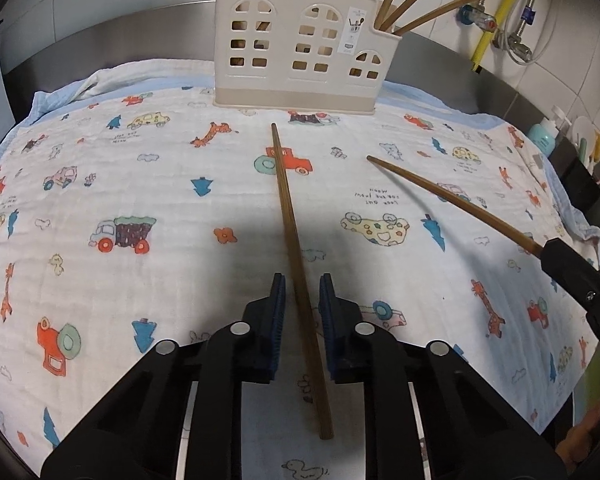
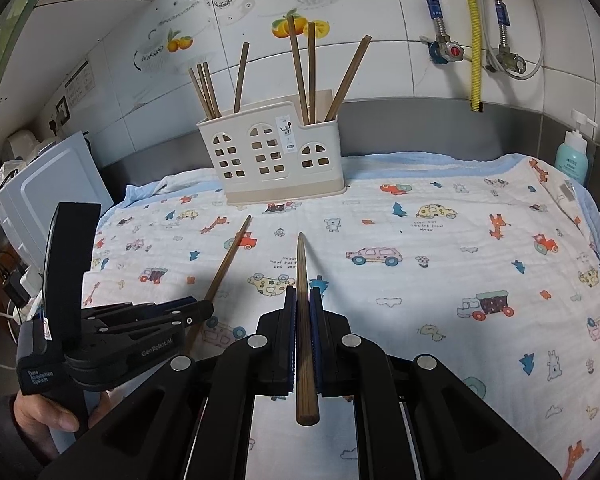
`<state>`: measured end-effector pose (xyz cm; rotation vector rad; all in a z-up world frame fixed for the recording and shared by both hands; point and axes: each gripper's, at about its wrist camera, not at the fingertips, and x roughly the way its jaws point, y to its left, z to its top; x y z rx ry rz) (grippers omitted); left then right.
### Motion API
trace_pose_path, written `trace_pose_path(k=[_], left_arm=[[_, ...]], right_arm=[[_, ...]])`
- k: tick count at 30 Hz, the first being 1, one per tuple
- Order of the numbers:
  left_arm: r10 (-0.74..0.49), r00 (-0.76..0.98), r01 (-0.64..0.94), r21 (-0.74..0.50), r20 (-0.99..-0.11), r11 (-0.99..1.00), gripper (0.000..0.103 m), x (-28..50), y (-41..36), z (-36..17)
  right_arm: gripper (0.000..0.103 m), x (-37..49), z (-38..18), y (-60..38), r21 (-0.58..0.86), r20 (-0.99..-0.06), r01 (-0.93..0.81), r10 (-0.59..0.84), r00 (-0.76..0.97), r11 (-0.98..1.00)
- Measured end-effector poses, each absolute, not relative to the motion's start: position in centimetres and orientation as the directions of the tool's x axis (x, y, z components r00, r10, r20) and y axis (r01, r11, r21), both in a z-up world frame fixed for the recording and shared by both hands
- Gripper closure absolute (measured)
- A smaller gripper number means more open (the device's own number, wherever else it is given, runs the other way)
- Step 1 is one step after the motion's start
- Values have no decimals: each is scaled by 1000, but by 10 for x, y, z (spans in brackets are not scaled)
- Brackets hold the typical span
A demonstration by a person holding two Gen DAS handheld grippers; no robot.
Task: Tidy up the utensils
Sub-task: 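Close the left tool on the other chopstick while the right tool holds its chopstick, then lift both held chopsticks upright and carry them over the cream holder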
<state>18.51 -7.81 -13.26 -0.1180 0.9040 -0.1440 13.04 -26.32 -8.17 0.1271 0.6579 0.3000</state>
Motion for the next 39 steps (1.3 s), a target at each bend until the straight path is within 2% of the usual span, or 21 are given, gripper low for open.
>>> trace_pose_path(k=[7,9,11,19,39], left_arm=[[-122,619,60,-108,-776,992,89,184,-87,-134],[-126,613,54,-118,-780,992,89,185,-86,-134],[-117,609,41,-116,-784,992,95,187,-83,-133],[-148,591,54,-144,-793,988,97,189,-73,-131],[-256,720,146,-221,-645,964,97,186,-19,-61]], right_arm=[[97,131,-83,-261,210,-587,-233,313,747,949],[96,131,-83,-260,211,-588,-234,314,746,949],[96,131,-83,-260,209,-586,-236,315,746,949],[96,130,-75,-259,196,-577,-236,307,757,952],[97,152,-21,-246,162,-545,-313,349,762,936]])
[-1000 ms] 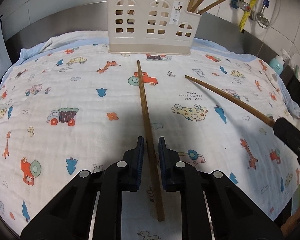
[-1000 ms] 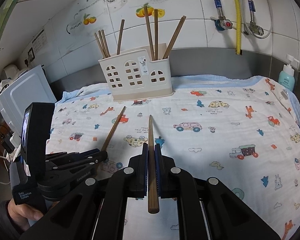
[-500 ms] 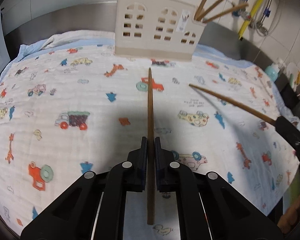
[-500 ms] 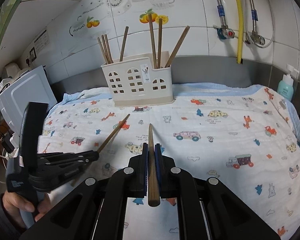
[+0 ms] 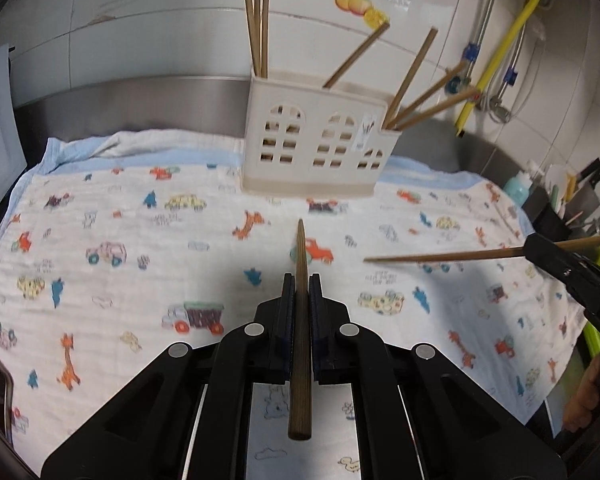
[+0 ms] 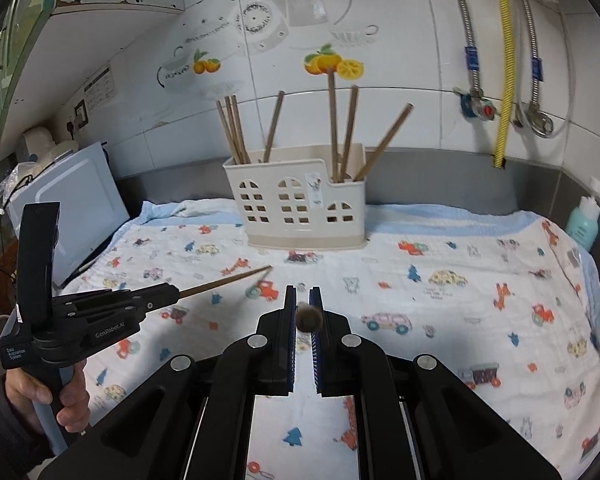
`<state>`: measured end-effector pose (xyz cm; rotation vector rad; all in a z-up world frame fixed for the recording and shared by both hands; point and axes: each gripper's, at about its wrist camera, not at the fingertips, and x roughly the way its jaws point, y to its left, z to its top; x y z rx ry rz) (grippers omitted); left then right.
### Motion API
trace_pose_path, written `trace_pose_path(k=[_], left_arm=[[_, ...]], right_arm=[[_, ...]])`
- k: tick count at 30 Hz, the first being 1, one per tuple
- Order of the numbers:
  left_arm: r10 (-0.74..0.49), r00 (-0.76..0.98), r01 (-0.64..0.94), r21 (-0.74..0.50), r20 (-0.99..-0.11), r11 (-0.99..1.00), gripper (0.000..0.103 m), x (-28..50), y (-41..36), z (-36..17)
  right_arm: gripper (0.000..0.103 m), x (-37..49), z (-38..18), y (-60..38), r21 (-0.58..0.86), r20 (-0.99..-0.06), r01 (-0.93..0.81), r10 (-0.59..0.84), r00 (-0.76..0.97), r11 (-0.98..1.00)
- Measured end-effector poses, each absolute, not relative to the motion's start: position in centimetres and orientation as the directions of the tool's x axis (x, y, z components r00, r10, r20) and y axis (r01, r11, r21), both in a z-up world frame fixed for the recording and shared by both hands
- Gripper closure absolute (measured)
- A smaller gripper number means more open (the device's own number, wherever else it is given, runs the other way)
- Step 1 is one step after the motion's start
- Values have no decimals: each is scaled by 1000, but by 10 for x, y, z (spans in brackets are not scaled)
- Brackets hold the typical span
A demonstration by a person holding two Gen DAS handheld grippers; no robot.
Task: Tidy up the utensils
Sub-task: 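Lift both held chopsticks upright and carry them over the cream holder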
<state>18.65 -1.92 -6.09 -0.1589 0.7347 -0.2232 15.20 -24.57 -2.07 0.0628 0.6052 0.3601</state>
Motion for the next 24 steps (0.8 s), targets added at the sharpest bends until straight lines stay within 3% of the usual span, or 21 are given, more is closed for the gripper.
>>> trace_pose_path(k=[16,24], left_arm=[[-278,771,227,-161,-573,961,97,211,-7,-11],[-273,791,234,-141,-548,962,97,230,-2,23]], right_arm=[[97,189,61,-228,98,-515,-404,394,762,909],[96,216,107,-226,10,-507,-399,349,788,917]])
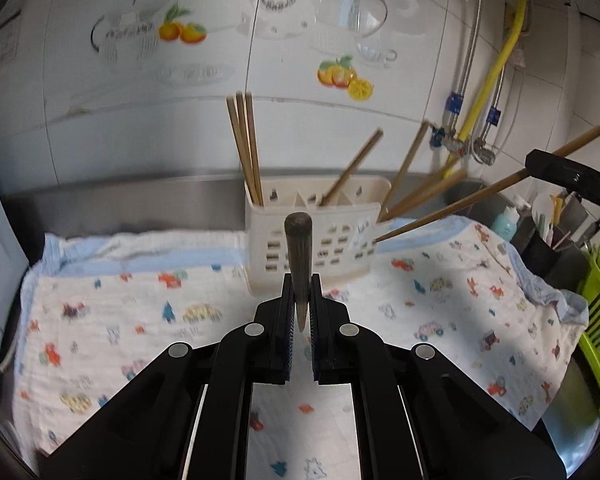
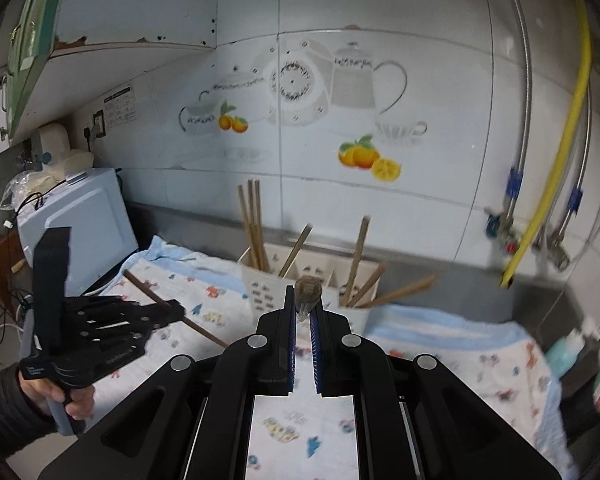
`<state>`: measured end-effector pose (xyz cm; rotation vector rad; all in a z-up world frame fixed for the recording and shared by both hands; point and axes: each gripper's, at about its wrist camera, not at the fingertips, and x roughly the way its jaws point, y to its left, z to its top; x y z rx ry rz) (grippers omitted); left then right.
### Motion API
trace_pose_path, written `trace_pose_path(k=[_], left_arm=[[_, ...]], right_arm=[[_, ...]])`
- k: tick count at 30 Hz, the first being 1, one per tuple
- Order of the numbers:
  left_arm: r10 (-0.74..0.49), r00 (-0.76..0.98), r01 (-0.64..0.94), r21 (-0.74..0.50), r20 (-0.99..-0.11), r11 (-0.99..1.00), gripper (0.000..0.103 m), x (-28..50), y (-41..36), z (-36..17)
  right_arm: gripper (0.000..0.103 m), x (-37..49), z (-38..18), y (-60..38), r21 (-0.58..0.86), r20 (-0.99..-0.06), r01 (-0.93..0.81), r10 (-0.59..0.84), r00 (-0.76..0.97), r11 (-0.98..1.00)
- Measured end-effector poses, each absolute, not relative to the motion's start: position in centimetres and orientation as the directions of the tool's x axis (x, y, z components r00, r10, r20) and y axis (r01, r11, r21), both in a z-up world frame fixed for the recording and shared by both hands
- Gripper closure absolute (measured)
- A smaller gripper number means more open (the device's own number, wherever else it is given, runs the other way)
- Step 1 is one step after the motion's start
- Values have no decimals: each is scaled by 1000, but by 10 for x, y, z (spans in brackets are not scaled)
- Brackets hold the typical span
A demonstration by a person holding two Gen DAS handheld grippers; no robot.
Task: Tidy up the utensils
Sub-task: 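Lift both held chopsticks upright and carry them over the cream holder, then lower the chopsticks into the holder and open both tools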
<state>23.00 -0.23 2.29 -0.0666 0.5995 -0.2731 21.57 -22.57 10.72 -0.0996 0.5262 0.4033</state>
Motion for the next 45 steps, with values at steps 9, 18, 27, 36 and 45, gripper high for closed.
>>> trace_pose_path(k=[9,18,27,36,45], left_arm=[[-260,843,252,-81,-471,964,97,240,-6,75],[-242,893,244,-42,-379,969,97,260,-14,127],[-221,886,234,-18,-409,972,97,290,-26,127],[-217,849,221,-50,-483,974,97,322,-26,103],[-211,822,217,-50,-528,975,97,335,-26,82]], right_arm=[[97,253,139,-231,-19,-511,-373,312,801,928],[97,286,131,-221,-58,-558,-366,274,783,929],[97,306,116,-220,-55,-601,-370,265,754,928],[96,321,101,-212,-93,-645,-379,234,727,921],[96,334,88,-209,-92,-669,-378,224,709,921]])
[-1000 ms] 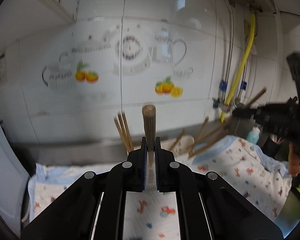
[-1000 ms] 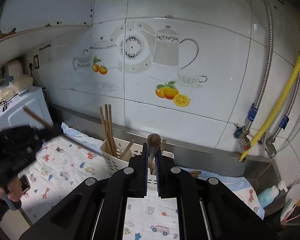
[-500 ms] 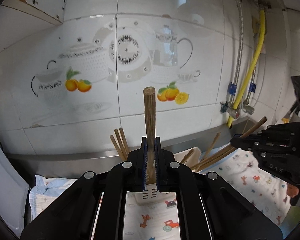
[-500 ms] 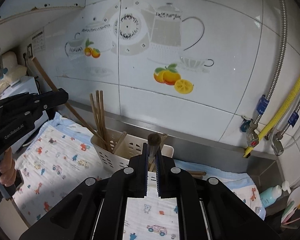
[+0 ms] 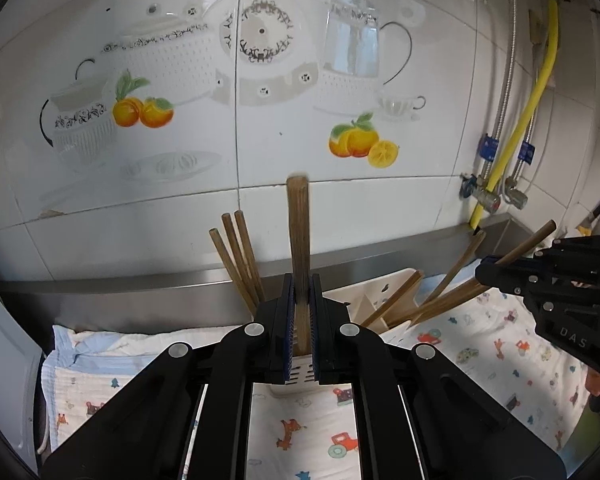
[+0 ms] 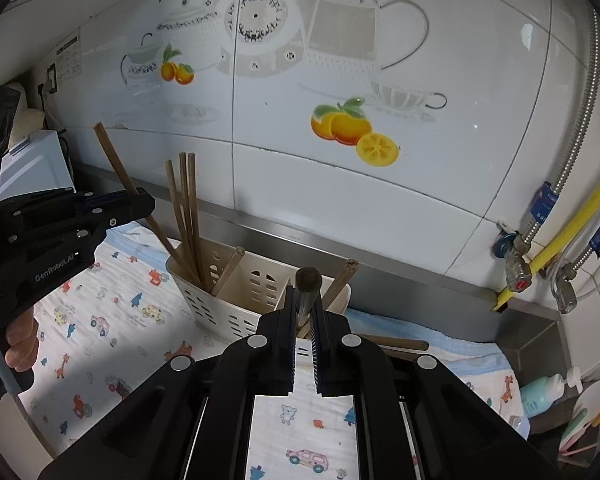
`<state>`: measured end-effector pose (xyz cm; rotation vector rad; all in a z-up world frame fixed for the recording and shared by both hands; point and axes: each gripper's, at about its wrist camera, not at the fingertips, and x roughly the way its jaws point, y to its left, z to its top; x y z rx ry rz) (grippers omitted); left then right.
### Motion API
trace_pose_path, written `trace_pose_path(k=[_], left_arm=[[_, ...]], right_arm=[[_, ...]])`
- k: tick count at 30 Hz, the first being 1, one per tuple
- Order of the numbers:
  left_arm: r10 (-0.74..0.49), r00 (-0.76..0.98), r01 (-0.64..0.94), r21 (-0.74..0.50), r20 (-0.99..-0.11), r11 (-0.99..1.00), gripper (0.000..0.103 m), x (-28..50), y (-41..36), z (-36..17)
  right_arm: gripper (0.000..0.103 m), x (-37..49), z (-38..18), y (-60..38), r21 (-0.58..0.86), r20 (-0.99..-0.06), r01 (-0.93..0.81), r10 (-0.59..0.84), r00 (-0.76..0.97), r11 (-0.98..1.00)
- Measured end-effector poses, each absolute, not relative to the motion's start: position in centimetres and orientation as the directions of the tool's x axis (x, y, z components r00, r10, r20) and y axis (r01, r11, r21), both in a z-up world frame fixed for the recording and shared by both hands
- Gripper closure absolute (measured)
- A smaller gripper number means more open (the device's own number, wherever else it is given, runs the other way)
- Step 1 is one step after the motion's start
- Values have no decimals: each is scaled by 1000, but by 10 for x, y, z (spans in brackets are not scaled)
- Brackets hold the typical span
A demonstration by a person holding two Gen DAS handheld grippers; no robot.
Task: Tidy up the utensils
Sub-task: 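Lower the chopsticks into the holder and open both tools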
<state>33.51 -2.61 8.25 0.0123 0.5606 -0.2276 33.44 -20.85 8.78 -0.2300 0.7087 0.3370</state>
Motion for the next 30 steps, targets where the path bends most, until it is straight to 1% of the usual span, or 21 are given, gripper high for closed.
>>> trace_pose_path(k=[17,18,19,20,21,22,27,29,30], left_arm=[[-222,809,226,-61,-543,972,94,336,-25,80],[-224,809,226,-64,-543,972,94,335,-25,80],[-223,810,223,-67,-543,973,91,334,-24,81],[-225,809,223,-70,-542,972,84,333,-23,81],[-222,812,221,-68,-539,973,79,332,-23,82],[-216,817,216,-63,-535,974,73,331,-22,83],[-223,820,221,-68,-528,973,72,328,-21,85],[-216,822,216,-62,-527,974,63,326,-21,85],[-215,824,217,-60,-525,974,62,325,-21,85]], right_arm=[[96,346,81,-209,-92,-681,-363,207,702,927],[94,345,81,-210,-91,-679,-360,207,705,928],[93,346,82,-210,-88,-678,-360,209,705,929],[88,345,83,-210,-89,-675,-358,208,708,930],[85,345,84,-211,-90,-672,-356,208,711,930],[84,344,84,-211,-90,-670,-356,207,713,930],[83,343,87,-212,-87,-666,-353,209,716,932],[81,342,88,-212,-85,-663,-352,211,718,932],[78,341,88,-212,-85,-662,-352,211,720,932]])
